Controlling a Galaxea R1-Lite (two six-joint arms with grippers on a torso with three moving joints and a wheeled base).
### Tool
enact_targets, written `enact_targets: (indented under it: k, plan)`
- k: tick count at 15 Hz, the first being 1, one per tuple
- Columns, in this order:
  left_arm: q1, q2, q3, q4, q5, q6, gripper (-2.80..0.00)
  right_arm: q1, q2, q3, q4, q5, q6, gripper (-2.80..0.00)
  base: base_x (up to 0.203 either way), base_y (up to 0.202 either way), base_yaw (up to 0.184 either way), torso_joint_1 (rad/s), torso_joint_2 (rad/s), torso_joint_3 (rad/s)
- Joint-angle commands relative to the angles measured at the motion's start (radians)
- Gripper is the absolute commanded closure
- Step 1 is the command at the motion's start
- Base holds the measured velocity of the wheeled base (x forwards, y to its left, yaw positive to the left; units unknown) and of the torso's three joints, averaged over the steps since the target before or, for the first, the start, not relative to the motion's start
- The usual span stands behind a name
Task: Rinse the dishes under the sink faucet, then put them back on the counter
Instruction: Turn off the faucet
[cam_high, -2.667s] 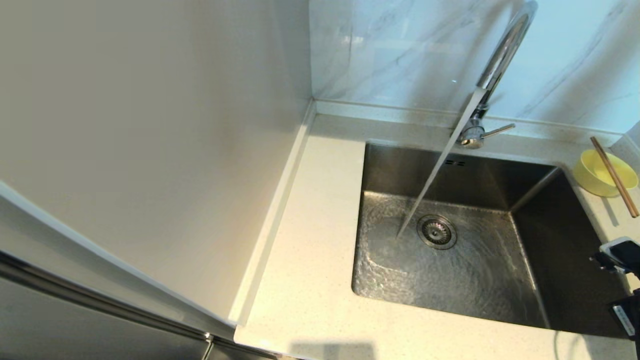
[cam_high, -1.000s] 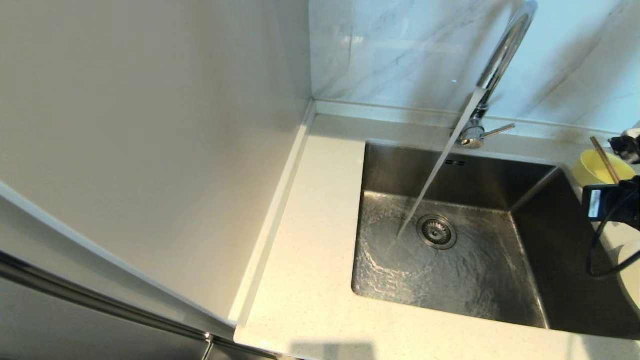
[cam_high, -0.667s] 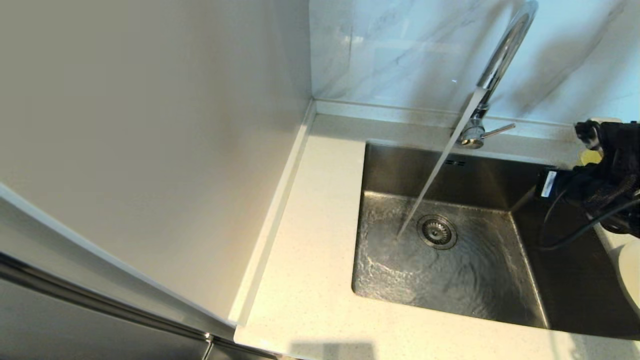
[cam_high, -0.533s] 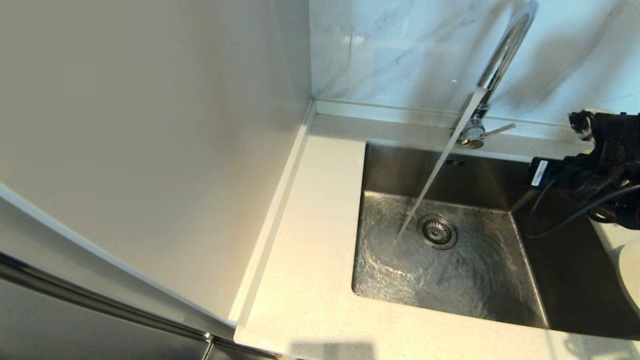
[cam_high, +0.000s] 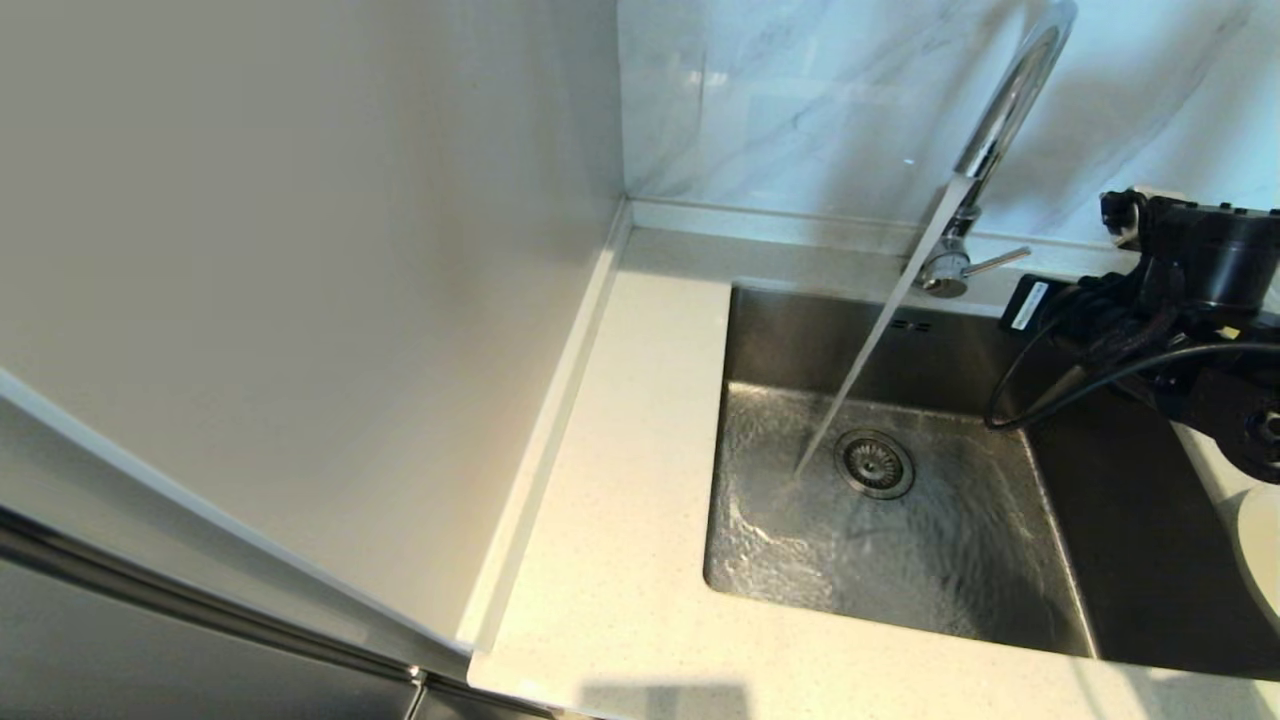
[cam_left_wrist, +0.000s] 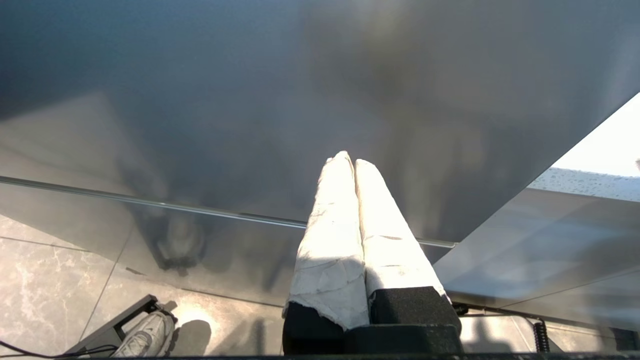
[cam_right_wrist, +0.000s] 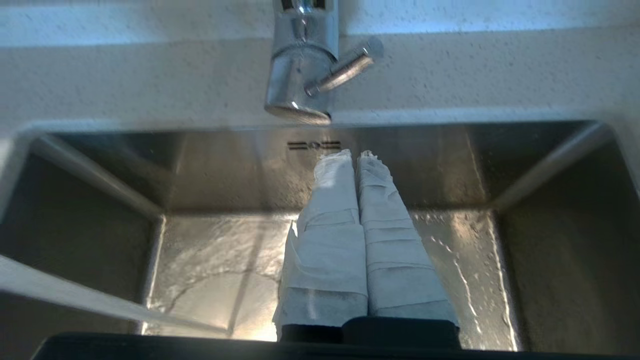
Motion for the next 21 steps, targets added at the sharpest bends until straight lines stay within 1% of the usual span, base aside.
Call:
enact_targets:
  k: [1, 6, 10, 15, 18, 21]
  plan:
    - [0.000, 0.000, 0.000, 0.000, 0.000, 0.000, 0.00, 0.005, 0.026, -0.028, -0.004, -0.001, 0.001, 0.00, 0.000, 0.000, 0.000, 0.000, 0.00, 0.000]
    - [0.000, 0.000, 0.000, 0.000, 0.000, 0.000, 0.00, 0.005, 0.096, -0.086, -0.005, -0.006, 0.004, 0.00, 0.000, 0.000, 0.000, 0.000, 0.00, 0.000]
    - [0.000, 0.000, 0.000, 0.000, 0.000, 0.000, 0.00, 0.005, 0.121, -0.123, -0.006, -0.017, 0.020, 0.00, 0.000, 0.000, 0.000, 0.000, 0.00, 0.000]
    - [0.000, 0.000, 0.000, 0.000, 0.000, 0.000, 0.00, 0.001, 0.154, -0.173, -0.006, -0.021, 0.021, 0.00, 0.000, 0.000, 0.000, 0.000, 0.00, 0.000]
    - [0.000, 0.001, 0.000, 0.000, 0.000, 0.000, 0.00, -0.011, 0.179, -0.213, -0.006, -0.027, 0.022, 0.00, 0.000, 0.000, 0.000, 0.000, 0.00, 0.000]
    - [0.000, 0.000, 0.000, 0.000, 0.000, 0.000, 0.00, -0.040, 0.215, -0.279, -0.005, -0.027, 0.021, 0.00, 0.000, 0.000, 0.000, 0.000, 0.00, 0.000]
